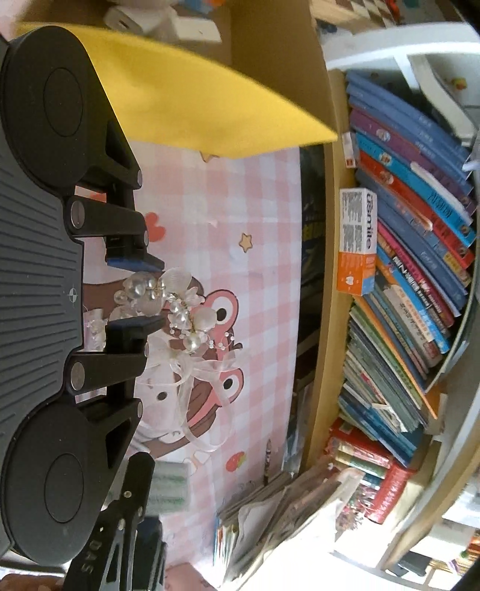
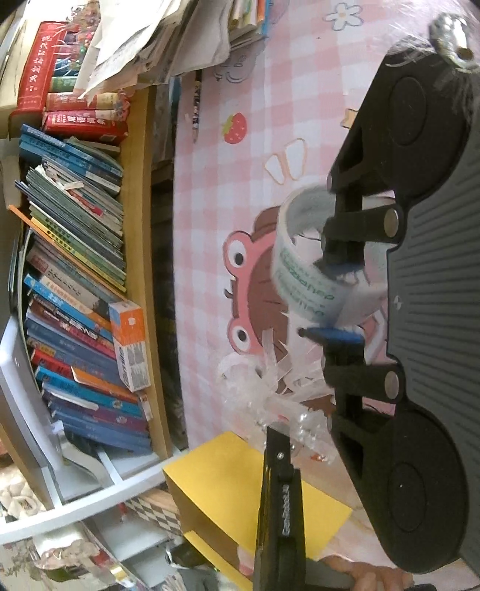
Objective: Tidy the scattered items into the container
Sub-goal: 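Lift the tape roll with the right tool while the left tool grasps the pearl ribbon accessory, then carry the tape roll and pearl ribbon accessory in both tools over the yellow box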
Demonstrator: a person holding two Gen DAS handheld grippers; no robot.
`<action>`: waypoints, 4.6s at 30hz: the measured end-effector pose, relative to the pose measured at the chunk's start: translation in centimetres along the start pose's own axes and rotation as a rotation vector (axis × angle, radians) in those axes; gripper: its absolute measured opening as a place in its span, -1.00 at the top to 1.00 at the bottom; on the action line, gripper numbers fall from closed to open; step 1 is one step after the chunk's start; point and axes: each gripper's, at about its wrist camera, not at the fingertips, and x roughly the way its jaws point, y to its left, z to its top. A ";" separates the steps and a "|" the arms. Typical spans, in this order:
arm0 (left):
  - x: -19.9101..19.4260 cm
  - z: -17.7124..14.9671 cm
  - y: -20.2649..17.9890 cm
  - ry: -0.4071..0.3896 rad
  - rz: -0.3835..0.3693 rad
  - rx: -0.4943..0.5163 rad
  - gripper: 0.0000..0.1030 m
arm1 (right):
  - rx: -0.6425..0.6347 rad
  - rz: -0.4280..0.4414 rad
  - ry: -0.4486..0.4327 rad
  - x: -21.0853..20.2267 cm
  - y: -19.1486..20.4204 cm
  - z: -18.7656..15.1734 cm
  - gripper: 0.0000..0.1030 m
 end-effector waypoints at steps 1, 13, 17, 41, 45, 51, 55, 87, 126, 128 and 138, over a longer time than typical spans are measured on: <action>-0.5 -0.3 0.0 -0.004 -0.001 0.000 0.55 | 0.001 0.002 0.003 -0.2 0.2 -0.3 0.77; -5.2 -4.2 0.5 -0.028 -0.011 -0.044 0.55 | -0.040 0.019 0.023 -3.1 2.5 -3.4 0.82; -6.0 -5.3 0.8 -0.023 -0.009 -0.063 0.55 | -0.051 0.028 0.032 -3.5 3.1 -4.1 0.82; -11.1 -9.3 4.1 -0.052 -0.143 -0.027 0.55 | -0.041 -0.079 -0.003 -7.8 9.4 -7.7 0.82; -12.6 -10.3 6.1 -0.062 -0.170 -0.022 0.55 | -0.031 -0.112 -0.012 -8.7 11.8 -8.7 0.82; -14.9 -12.1 9.5 -0.060 -0.198 -0.027 0.55 | -0.016 -0.147 -0.016 -9.8 16.0 -10.7 0.82; -16.2 -13.2 11.4 -0.059 -0.215 -0.018 0.55 | -0.007 -0.167 -0.031 -10.6 18.8 -12.1 0.82; -23.3 -17.8 23.9 -0.121 -0.201 -0.120 0.55 | -0.146 -0.101 -0.022 -9.6 34.1 -14.1 0.82; -23.4 -14.9 25.7 -0.190 -0.173 -0.177 0.55 | -0.252 -0.034 -0.066 -7.2 36.2 -10.6 0.82; -23.4 -14.3 25.7 -0.206 -0.163 -0.180 0.55 | -0.259 -0.024 -0.080 -7.1 36.1 -9.9 0.82; -23.1 -9.4 25.9 -0.300 -0.117 -0.194 0.55 | -0.318 0.038 -0.170 -6.3 35.4 -4.3 0.82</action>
